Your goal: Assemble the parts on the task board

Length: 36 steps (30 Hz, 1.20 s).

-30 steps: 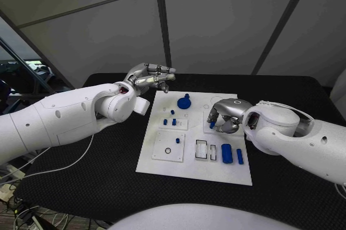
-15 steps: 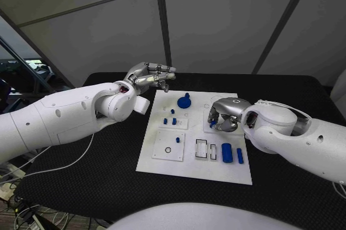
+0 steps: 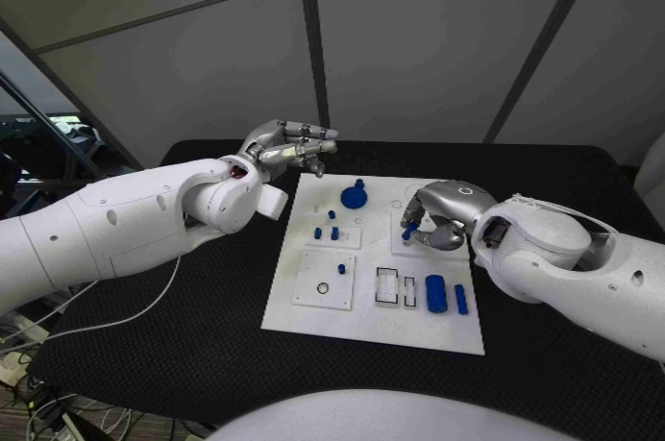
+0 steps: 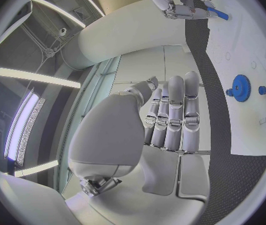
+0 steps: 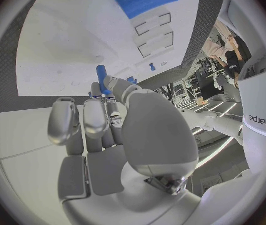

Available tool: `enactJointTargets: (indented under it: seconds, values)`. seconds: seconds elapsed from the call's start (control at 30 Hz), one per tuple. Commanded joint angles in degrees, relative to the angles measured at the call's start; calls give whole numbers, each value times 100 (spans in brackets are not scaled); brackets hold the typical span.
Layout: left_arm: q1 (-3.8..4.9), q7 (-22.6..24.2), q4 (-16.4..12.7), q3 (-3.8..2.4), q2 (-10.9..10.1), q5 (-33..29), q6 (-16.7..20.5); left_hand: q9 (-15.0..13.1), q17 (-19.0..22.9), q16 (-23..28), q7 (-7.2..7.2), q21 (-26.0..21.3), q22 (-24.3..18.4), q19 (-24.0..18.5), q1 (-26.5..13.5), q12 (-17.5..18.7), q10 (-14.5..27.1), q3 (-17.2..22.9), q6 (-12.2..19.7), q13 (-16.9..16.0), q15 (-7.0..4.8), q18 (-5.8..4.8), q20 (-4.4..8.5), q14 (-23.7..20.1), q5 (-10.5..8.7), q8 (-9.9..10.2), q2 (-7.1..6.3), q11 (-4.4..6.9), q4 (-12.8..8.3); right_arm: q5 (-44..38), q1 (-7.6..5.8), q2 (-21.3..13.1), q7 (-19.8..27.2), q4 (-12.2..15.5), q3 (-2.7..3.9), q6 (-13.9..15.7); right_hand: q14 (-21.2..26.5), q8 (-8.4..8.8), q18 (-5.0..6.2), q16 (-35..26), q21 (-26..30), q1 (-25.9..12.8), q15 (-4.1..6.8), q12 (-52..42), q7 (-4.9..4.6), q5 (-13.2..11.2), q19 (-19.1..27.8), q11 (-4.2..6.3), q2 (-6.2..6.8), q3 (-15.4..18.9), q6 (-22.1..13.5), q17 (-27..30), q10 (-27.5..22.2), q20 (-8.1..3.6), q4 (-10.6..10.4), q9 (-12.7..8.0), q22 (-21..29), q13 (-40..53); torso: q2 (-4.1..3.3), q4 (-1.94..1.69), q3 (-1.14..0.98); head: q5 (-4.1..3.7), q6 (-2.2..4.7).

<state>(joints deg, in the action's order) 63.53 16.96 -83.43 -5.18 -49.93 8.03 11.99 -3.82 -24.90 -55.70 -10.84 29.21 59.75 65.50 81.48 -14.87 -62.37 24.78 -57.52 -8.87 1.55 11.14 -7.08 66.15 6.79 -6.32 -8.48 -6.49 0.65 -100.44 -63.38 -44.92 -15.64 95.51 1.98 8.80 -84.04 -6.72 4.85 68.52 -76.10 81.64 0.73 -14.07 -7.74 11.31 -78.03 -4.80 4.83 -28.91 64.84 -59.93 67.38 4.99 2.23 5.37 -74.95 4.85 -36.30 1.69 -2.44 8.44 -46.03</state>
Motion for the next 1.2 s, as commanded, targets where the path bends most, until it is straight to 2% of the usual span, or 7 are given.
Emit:
enactJointTargets:
  seconds: [0.03, 0.13, 0.3, 0.47, 0.73, 1.0, 1.2]
  values:
    - [5, 28, 13, -1, 7, -15, -70, -6, 8, 22, 8, -39, -7, -32, 0, -20, 46, -34, 29, -9, 8, -75, 9, -47, 4, 0, 46, 6, -6, 165, -15, -110, -10, 217, 28, 567, -160, -14, -62, 30, -43, 9, 41, 36, -5, 17, -35, 126, -89, -32, 37, -7, 185, 0, 1, -5, -37, 4, 6, -2, 8, 4, 13]
    - [4, 29, 20, -1, 14, -15, -72, -6, 8, 22, 8, -39, -7, -32, 0, -20, 46, -34, 29, -9, 8, -75, 9, -47, 4, 0, 46, 6, -6, 325, -17, -221, -25, 486, 104, 667, -160, -14, -65, 38, -55, -3, 40, 46, -6, 23, -42, 126, -77, -37, 38, -13, 186, 1, 4, -5, -50, 5, -2, -6, 6, 10, 17]
    - [1, 32, 26, -1, 27, -15, -76, -6, 8, 22, 8, -39, -7, -32, 0, -20, 46, -34, 29, -9, 8, -75, 9, -47, 4, 0, 46, 6, -6, 458, -18, -213, 9, 762, 151, 761, -162, -12, -70, 54, -76, -9, 40, 63, -6, 46, -55, 126, -63, -54, 37, -28, 188, 1, 17, -6, -71, 6, -5, -9, 6, 19, 22]
    - [0, 35, 38, -1, 54, -15, -78, -6, 8, 22, 8, -39, -7, -32, 0, -20, 46, -34, 29, -9, 8, -75, 9, -47, 4, 0, 46, 6, -6, 593, -19, 188, 35, 694, 146, 731, -161, -12, -73, 57, -91, -32, 38, 74, -11, 63, -64, 122, -52, -57, 40, -24, 195, 3, 14, -5, -87, 9, -9, 1, 7, 65, 12]
    - [1, 32, 75, -1, 121, -15, -84, -6, 8, 22, 8, -39, -7, -32, 0, -20, 46, -34, 29, -9, 8, -75, 9, -47, 4, 0, 46, 6, -6, 706, -6, 889, 253, 448, -126, 642, -158, -10, -73, 44, -91, -43, 37, 83, -12, 76, -62, 121, -49, -59, 39, -2, 196, 4, 13, -5, -87, 9, -30, -43, 17, 90, 1]
    - [3, 33, 69, -2, 141, -15, -82, -6, 8, 22, 8, -39, -7, -32, 0, -20, 46, -34, 29, -9, 8, -75, 9, -47, 4, 0, 46, 6, -6, 763, 64, 1235, 384, 185, -424, 391, -155, -9, -71, 39, -86, -59, 35, 95, -14, 87, -54, 119, -38, -54, 37, 11, 194, 6, 13, -5, -80, 10, -27, -25, 22, 129, -33]
    - [3, 31, 63, -2, 138, -15, -81, -7, 10, 24, 7, -47, -12, -34, -6, -33, 55, -43, 32, -11, 9, -74, 6, -50, 4, -5, 53, 6, -2, 707, 139, 1329, 380, 99, -507, 234, -156, -9, -72, 45, -92, -60, 35, 98, -14, 94, -58, 119, -37, -55, 37, 5, 195, 6, 15, -5, -87, 10, -28, -37, 9, 151, -70]
